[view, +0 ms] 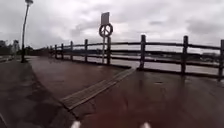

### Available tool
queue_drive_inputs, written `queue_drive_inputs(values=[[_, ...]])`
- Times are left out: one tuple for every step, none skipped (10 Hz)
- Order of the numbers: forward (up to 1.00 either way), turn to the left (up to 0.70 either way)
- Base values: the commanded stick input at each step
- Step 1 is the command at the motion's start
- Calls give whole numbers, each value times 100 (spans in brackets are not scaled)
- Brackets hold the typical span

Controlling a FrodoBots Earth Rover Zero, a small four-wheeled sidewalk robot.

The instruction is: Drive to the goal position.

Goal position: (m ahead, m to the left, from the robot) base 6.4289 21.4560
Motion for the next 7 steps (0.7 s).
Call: queue_drive_inputs(values=[[50, 0], [50, 0], [50, 0], [50, 20], [50, 50], [50, 50], [50, 50]])
